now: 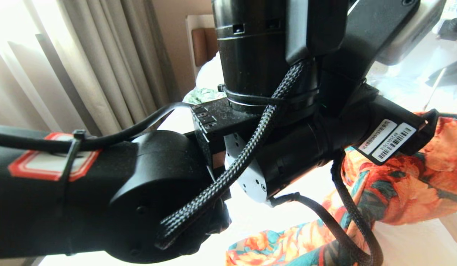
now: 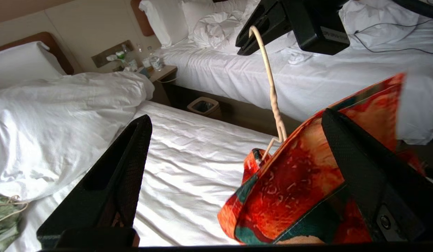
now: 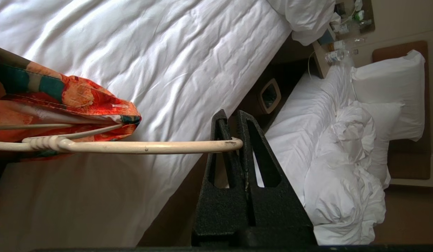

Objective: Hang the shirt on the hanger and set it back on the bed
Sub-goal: Take the clothes hanger out of the clothes

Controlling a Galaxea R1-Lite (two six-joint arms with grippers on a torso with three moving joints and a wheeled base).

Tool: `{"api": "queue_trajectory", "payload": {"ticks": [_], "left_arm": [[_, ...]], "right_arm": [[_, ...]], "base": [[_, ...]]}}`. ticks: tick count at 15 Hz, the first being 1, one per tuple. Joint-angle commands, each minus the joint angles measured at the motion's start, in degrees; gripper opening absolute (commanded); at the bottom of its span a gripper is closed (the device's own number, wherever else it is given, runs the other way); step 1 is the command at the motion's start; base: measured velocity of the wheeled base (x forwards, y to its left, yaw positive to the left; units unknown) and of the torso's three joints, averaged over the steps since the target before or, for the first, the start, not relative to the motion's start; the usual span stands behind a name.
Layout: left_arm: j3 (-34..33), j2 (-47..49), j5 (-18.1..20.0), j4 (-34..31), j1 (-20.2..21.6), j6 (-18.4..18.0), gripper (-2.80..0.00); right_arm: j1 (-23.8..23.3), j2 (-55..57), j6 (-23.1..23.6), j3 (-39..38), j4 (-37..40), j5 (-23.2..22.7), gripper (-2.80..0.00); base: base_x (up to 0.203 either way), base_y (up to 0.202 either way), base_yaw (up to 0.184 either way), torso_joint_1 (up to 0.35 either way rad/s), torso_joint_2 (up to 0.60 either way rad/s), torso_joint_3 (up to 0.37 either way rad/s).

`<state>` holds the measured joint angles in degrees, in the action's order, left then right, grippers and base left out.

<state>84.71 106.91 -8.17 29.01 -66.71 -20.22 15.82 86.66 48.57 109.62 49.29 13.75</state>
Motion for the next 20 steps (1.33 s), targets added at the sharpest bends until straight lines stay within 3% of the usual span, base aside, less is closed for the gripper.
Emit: {"api": "queue_trajectory", "payload": {"ticks": [1,5,6,9,13,16,18,20], "left_arm": [[-1.0,-1.5,-0.4,0.2,-0.1,-0.3,0.00],[-4.9,-5.2,-0.6,0.6,-1.0,-0.2,0.00],[-5.5,-6.0,-0.8,0.7,-1.3,-0.1,-2.80],[-8.7,-9.6,-2.6,0.5,-1.2,0.1,-2.80],[-15.3,-16.6,-4.4,0.6,2.6,2.3,-2.80],[-21.4,-22.5,-4.6,0.4,6.1,4.1,-2.80],[-24.7,-25.1,-4.6,0.3,6.7,4.5,-2.80],[-27.1,-26.4,-5.9,0.4,6.8,4.9,-2.80]], "right_arm": [[-0.6,0.6,0.3,0.1,0.1,0.3,-2.80],[-1.8,2.7,0.5,1.1,-5.0,0.6,-2.80],[-2.1,2.8,0.7,1.2,-5.6,1.4,-2.80],[-2.7,3.9,1.7,3.6,-7.2,2.5,-2.80],[-3.7,5.2,4.2,3.7,-21.3,6.1,-2.80],[-3.7,5.2,3.9,3.7,-27.4,5.7,-2.80],[-3.6,5.1,1.0,3.6,-29.8,5.2,-2.80],[-3.0,4.9,-5.5,3.6,-30.2,4.6,-2.80]], "base": [[0.000,0.000,0.000,0.000,0.00,0.000],[0.000,0.000,0.000,0.000,0.00,0.000],[0.000,0.000,0.000,0.000,0.00,0.000],[0.000,0.000,0.000,0.000,0.00,0.000],[0.000,0.000,0.000,0.000,0.00,0.000],[0.000,0.000,0.000,0.000,0.00,0.000],[0.000,0.000,0.000,0.000,0.00,0.000],[0.000,0.000,0.000,0.000,0.00,0.000]]}}
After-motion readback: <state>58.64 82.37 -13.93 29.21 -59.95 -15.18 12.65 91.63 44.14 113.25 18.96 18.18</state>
